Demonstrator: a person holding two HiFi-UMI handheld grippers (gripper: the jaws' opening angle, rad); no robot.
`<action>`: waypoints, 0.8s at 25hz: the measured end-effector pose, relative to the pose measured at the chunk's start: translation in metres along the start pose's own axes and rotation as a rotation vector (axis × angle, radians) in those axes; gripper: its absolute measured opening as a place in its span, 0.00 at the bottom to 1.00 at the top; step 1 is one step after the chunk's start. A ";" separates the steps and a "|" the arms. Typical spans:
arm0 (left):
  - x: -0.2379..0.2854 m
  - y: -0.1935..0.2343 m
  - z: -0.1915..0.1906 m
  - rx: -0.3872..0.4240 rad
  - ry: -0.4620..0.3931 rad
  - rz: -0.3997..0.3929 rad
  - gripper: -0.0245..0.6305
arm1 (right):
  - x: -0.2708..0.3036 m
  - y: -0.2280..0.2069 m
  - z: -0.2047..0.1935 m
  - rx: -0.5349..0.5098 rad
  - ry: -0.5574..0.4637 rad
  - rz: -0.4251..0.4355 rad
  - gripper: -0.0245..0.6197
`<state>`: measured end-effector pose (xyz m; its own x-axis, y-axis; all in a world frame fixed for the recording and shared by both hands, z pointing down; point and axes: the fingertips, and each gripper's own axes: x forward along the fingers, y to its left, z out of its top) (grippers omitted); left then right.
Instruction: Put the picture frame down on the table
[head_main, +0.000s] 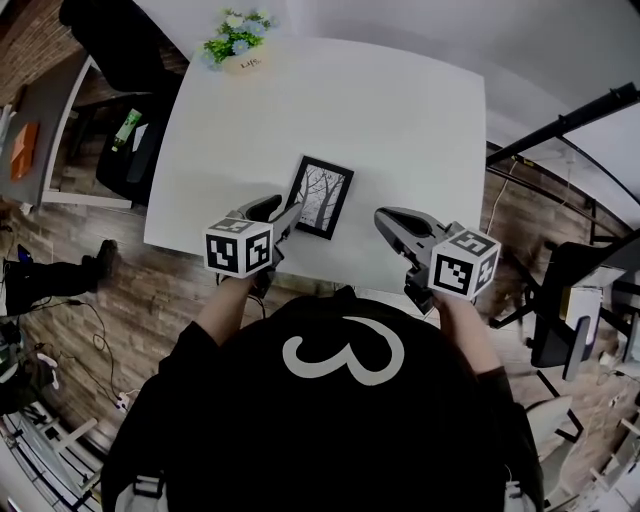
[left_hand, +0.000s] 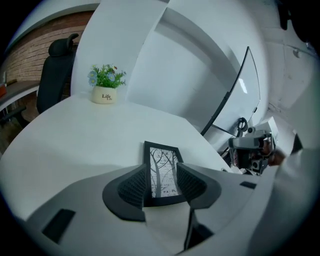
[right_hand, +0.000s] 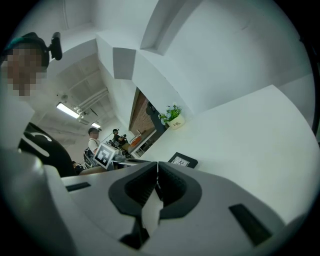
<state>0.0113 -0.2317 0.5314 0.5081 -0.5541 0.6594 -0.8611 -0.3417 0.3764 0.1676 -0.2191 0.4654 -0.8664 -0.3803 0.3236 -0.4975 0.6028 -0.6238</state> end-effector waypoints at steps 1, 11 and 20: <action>-0.007 -0.005 0.002 0.009 -0.013 -0.014 0.33 | -0.001 0.004 -0.002 -0.004 -0.002 -0.003 0.08; -0.090 -0.068 0.010 0.098 -0.095 -0.201 0.25 | -0.012 0.072 -0.014 -0.054 -0.066 -0.013 0.08; -0.161 -0.125 -0.003 0.162 -0.162 -0.402 0.08 | -0.030 0.146 -0.047 -0.176 -0.051 -0.043 0.08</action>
<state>0.0369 -0.0971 0.3799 0.8085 -0.4605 0.3664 -0.5878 -0.6612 0.4662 0.1191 -0.0866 0.3981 -0.8430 -0.4410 0.3079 -0.5379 0.6971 -0.4741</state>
